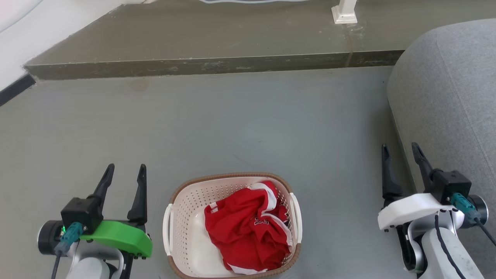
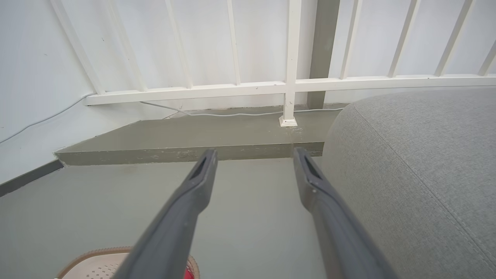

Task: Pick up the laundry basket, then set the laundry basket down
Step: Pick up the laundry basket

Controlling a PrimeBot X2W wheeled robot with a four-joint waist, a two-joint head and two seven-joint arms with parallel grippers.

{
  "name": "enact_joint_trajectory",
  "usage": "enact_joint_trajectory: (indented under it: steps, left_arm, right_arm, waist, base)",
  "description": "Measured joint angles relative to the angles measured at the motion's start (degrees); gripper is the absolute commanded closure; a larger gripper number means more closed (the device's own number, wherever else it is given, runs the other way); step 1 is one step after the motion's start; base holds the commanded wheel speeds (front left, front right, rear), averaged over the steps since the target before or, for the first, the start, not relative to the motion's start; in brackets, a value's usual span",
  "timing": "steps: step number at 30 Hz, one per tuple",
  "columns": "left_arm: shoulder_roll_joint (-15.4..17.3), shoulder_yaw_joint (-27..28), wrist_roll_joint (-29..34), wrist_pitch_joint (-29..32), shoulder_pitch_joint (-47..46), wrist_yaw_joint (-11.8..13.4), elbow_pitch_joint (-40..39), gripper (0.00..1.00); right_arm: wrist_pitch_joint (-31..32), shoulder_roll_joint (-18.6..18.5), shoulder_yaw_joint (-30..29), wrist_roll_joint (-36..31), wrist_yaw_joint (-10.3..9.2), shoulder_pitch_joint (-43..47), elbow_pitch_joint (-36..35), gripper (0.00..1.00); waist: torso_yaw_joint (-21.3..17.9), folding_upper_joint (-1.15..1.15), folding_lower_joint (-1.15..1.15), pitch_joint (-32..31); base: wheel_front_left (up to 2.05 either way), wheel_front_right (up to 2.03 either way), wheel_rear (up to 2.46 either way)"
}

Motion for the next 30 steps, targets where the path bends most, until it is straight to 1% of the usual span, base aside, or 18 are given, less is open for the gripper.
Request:
enact_joint_trajectory:
  steps: [9,15,17,30]
  left_arm:
    - [0.0,-0.1,0.0,0.0,1.5,0.5,-1.0,0.00]
    - [0.0,-0.2,0.0,0.0,1.8,0.5,-2.0,0.00]
    - [0.0,-0.2,0.0,0.0,1.9,0.6,-2.2,0.00]
    - [0.0,-0.2,0.0,0.1,2.8,0.8,-2.6,0.00]
  right_arm:
    - [0.0,0.0,0.2,-0.1,-0.01,0.9,-0.5,0.00]
    - [0.0,0.0,0.3,-0.1,-0.04,1.0,-0.9,0.00]
    - [0.0,0.0,0.3,-0.1,-0.43,1.1,-1.0,0.00]
    - [0.0,0.1,0.6,-0.1,-0.44,1.7,-1.1,0.00]
  waist:
    - [-0.1,0.00,0.00,-0.4]
    - [0.0,0.00,0.00,-0.2]
    - [0.0,0.00,0.00,-0.2]
    - [0.0,0.00,0.00,-0.4]
  base:
    - [0.00,0.00,0.00]
    - [0.00,0.00,0.00]
    - [0.00,0.00,0.00]
    - [0.00,0.00,0.00]
